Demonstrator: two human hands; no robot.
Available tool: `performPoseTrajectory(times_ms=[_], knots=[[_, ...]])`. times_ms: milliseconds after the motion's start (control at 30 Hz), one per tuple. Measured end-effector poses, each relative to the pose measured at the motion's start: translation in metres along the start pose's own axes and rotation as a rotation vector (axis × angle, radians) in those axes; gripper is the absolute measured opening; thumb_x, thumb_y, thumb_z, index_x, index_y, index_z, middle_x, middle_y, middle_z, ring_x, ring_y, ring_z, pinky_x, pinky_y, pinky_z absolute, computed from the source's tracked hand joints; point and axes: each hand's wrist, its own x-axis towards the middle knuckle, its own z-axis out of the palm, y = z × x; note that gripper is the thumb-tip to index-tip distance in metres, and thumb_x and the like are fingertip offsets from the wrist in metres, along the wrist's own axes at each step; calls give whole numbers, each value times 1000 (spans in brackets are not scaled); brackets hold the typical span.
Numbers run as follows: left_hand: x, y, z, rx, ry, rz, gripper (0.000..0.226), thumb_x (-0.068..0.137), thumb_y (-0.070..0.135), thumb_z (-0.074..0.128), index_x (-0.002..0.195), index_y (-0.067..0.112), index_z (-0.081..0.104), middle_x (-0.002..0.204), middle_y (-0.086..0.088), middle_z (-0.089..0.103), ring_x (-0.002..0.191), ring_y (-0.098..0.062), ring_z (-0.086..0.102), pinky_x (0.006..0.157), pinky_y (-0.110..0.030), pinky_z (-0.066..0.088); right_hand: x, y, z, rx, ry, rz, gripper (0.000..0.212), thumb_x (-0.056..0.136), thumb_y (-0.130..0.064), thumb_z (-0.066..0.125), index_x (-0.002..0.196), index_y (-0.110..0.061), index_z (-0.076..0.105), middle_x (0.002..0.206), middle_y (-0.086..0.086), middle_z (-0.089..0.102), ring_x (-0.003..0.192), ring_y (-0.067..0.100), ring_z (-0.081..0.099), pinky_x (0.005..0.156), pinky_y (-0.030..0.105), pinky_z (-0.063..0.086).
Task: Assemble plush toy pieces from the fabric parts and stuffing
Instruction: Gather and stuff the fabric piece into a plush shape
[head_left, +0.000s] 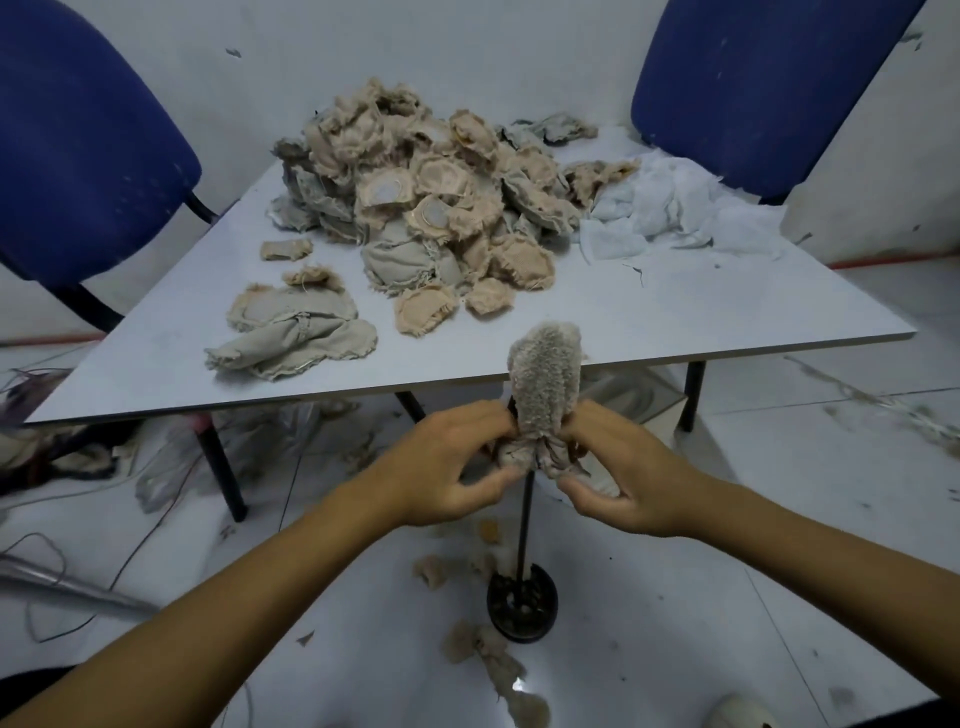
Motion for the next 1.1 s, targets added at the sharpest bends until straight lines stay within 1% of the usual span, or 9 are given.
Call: performPoseTrajectory(times_ms=[100,200,300,433,633,800,933,1000,1100], knots=[[5,2,-21,-11,-101,-2,38,92,24,66,127,10,59,124,-1,63,113,-17,60,91,-42,50,2,1,-19,-178,-43,-94,22,89,-12,66,109,-3,61,100,10,59,87,30,54,72,45,48],[21,15,-44,-53,-24,-10,37,83,28,78,117,19,66,104,27,60,94,14,57,82,-25,54,16,-7,-43,-258,-1,-114,17,88,-8,69,100,2,65,96,14,62,87,34,57,72,46,49],[42,25,-70,-200,41,-80,34,72,31,83,101,18,69,92,17,69,85,0,67,74,-29,59,36,-17,-71,-220,88,-111,18,86,-15,70,95,0,64,91,11,63,84,25,57,71,32,47],[62,27,-83,-519,14,-179,34,75,20,80,102,7,65,98,-12,70,93,-21,69,78,-42,57,53,-25,-93,-63,152,-11,21,86,-29,72,86,-10,63,81,-9,62,75,2,57,72,6,45],[77,26,-74,-747,148,-220,17,75,12,73,79,8,57,68,-2,60,59,-15,58,59,-28,50,67,-25,-81,170,337,190,22,87,-18,72,70,-13,59,63,-6,61,61,7,57,59,13,44],[86,26,-65,-654,199,-175,15,79,15,74,77,11,59,63,4,62,55,-13,59,56,-29,51,87,-22,-71,150,598,408,21,74,-24,59,60,-11,49,55,5,49,55,11,42,54,33,36],[88,14,-66,-837,307,-291,12,76,10,66,70,13,56,62,3,57,57,-13,54,52,-24,47,90,-16,-82,616,328,413,22,87,-25,71,70,-13,63,65,-1,57,59,9,52,51,27,44],[90,11,-66,-949,331,-339,15,77,9,64,65,16,57,60,3,51,55,-11,46,49,-21,40,87,-12,-89,961,124,405,15,91,-24,67,83,-11,70,79,3,66,72,13,63,59,25,53],[98,13,-62,-945,444,-382,21,76,12,62,57,21,58,53,7,48,45,-6,42,42,-16,35,84,-4,-95,1135,31,381,13,83,-8,66,95,-7,71,90,6,71,87,15,70,73,25,57]])
